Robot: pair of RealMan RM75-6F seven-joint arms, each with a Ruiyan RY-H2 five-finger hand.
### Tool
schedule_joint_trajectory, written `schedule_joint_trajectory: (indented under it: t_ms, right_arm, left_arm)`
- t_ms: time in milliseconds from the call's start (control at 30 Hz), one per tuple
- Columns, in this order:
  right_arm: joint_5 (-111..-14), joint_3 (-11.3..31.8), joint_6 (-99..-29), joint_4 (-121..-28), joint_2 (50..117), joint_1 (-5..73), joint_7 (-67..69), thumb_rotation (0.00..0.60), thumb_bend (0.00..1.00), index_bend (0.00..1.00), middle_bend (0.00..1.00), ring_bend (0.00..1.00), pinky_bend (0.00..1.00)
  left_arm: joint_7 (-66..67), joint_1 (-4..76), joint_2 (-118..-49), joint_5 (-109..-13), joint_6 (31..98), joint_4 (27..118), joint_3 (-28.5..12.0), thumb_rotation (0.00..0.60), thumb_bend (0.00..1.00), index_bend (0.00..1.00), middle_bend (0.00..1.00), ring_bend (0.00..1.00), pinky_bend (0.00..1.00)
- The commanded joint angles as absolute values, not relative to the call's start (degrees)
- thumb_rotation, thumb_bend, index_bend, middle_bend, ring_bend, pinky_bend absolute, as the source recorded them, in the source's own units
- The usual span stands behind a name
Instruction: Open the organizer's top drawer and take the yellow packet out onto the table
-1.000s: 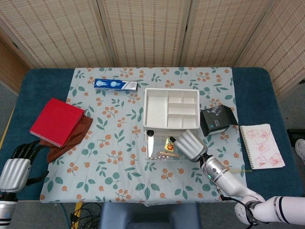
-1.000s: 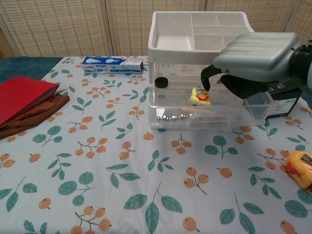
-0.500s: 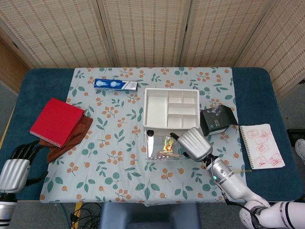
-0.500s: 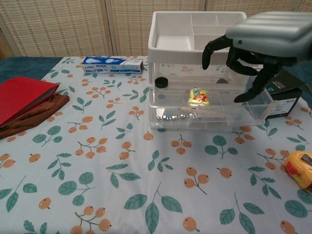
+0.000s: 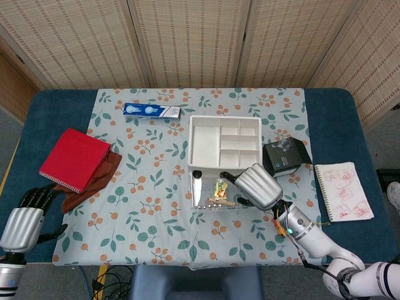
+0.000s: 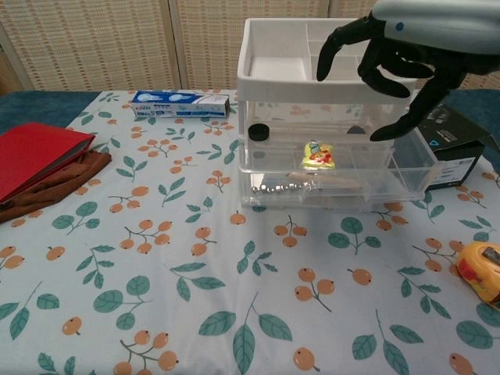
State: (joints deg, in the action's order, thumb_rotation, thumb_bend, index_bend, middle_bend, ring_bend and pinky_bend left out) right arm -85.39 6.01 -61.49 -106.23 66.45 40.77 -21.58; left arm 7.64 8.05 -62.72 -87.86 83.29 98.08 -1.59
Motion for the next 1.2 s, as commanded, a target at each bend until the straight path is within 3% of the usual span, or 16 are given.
schedule_joint_trajectory:
  t_ms: [33, 233, 700, 1200]
  right_arm:
    - [-87.4, 6.2, -57.6, -103.9, 66.3, 43.6, -24.3, 0.6, 0.11, 0.29, 0.85, 0.92, 1.0]
    - [-90.0, 5.6, -52.7, -101.3, 66.5, 46.7, -27.2, 0.6, 0.11, 0.3, 0.89, 0.98, 1.0]
    - [-92.3, 4.7, -48.8, -96.7, 68.6, 49.6, -28.4, 0.6, 0.11, 0.32, 0.9, 0.99, 1.0]
    - [-92.1, 4.3, -47.5, -95.0, 69.7, 50.7, -27.2, 0.6, 0.21, 0.41, 0.91, 1.0, 1.0]
  left_arm:
    - [7.6, 7.9, -62.5, -87.7, 83.4, 98.2, -1.6, 0.6, 0.17, 0.2, 0.13, 0.14, 0.13]
    - [7.6, 7.7, -62.3, -87.4, 83.3, 98.3, -1.4, 0.6, 0.18, 0.2, 0.13, 0.14, 0.13]
    - [7.4, 7.5, -62.4, -86.9, 83.2, 97.9, -1.5, 0.6, 0.17, 0.2, 0.13, 0.14, 0.13]
    - [7.8, 7.6, -62.5, -86.8, 83.0, 98.0, -1.4, 0.6, 0.17, 0.2, 0.13, 0.14, 0.13]
